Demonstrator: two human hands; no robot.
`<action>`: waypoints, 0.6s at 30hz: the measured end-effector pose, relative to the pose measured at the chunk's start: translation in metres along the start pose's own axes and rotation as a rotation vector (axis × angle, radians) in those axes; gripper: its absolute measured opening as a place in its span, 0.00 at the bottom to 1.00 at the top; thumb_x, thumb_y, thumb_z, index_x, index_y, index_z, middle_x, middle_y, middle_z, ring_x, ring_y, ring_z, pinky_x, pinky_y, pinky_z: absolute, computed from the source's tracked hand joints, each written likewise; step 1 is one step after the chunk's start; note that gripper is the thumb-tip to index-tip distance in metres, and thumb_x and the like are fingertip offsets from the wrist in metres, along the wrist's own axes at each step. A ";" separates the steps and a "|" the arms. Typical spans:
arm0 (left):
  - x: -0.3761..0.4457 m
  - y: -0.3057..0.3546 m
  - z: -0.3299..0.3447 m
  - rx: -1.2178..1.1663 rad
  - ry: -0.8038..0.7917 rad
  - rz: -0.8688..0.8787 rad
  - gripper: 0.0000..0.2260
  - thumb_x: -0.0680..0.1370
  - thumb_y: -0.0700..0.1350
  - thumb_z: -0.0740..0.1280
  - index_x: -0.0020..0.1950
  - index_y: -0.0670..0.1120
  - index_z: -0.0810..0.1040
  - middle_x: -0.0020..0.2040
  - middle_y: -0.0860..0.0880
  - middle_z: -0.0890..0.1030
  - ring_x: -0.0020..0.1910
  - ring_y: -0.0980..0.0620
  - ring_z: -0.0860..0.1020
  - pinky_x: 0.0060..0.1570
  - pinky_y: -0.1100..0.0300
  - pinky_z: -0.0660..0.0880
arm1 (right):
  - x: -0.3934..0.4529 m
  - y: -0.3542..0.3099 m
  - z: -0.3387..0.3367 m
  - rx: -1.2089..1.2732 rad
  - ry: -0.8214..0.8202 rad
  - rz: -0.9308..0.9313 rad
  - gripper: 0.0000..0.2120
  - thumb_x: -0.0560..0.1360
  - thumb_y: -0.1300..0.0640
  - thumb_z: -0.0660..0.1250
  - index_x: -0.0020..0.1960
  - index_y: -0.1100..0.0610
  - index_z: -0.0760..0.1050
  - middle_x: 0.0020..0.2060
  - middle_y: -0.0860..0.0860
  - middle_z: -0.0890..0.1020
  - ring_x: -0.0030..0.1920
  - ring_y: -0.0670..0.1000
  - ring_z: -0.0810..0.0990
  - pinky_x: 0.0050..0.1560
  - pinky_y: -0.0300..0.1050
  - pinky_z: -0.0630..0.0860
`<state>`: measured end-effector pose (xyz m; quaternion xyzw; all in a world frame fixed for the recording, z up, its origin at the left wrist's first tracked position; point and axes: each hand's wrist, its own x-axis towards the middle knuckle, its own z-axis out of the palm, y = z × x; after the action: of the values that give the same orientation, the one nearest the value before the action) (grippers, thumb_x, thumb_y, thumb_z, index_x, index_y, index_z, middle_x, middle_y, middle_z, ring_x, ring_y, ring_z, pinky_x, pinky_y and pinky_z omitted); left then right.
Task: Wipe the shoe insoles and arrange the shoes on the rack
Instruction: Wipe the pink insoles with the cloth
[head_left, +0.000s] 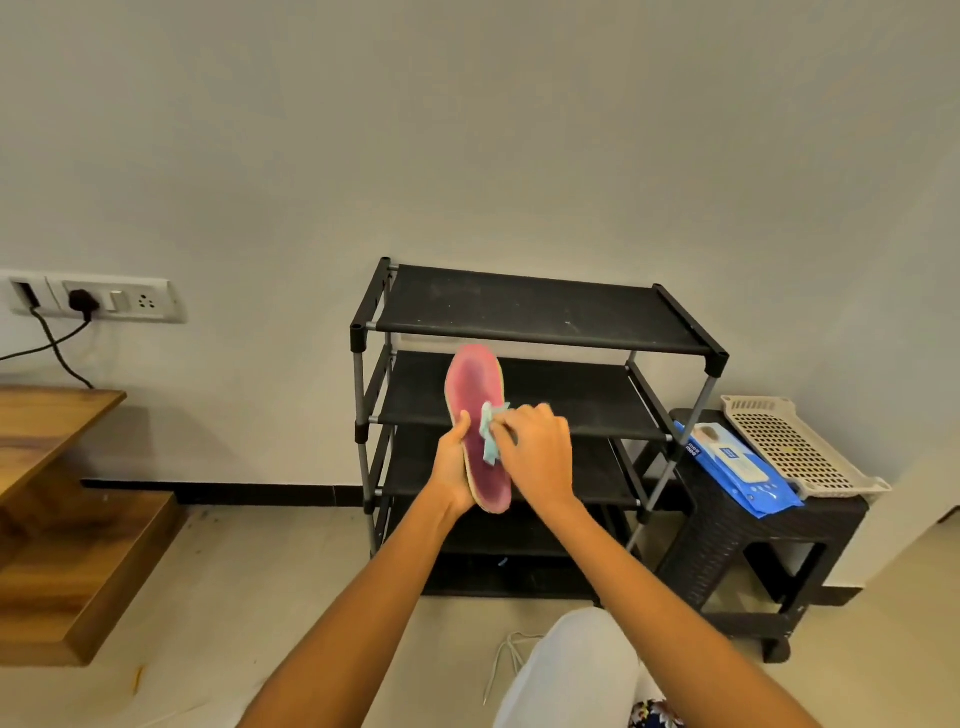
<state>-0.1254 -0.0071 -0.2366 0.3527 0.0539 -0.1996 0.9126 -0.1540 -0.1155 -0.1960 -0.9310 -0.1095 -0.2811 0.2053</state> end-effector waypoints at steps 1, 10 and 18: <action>-0.001 -0.001 0.004 0.044 0.006 0.004 0.18 0.81 0.55 0.54 0.57 0.44 0.76 0.43 0.44 0.83 0.45 0.47 0.80 0.44 0.52 0.76 | 0.009 0.001 0.004 0.013 -0.003 0.094 0.09 0.77 0.53 0.63 0.47 0.54 0.81 0.40 0.51 0.82 0.41 0.49 0.75 0.43 0.44 0.69; 0.005 0.008 -0.011 -0.105 -0.009 -0.024 0.29 0.80 0.61 0.49 0.66 0.39 0.71 0.58 0.39 0.79 0.59 0.43 0.76 0.57 0.49 0.73 | -0.028 -0.019 0.020 0.088 -0.115 -0.109 0.11 0.77 0.52 0.63 0.49 0.56 0.81 0.45 0.53 0.82 0.46 0.49 0.77 0.48 0.50 0.76; 0.005 0.000 0.021 -0.056 -0.025 -0.064 0.30 0.77 0.65 0.54 0.66 0.43 0.74 0.62 0.40 0.77 0.61 0.42 0.75 0.59 0.46 0.71 | -0.022 0.002 0.015 0.282 -0.014 0.302 0.09 0.78 0.54 0.63 0.52 0.58 0.77 0.45 0.52 0.79 0.42 0.46 0.77 0.38 0.35 0.71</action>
<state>-0.1218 -0.0226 -0.2218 0.3225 0.0594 -0.2313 0.9159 -0.1640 -0.1129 -0.2202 -0.9008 -0.0085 -0.2228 0.3725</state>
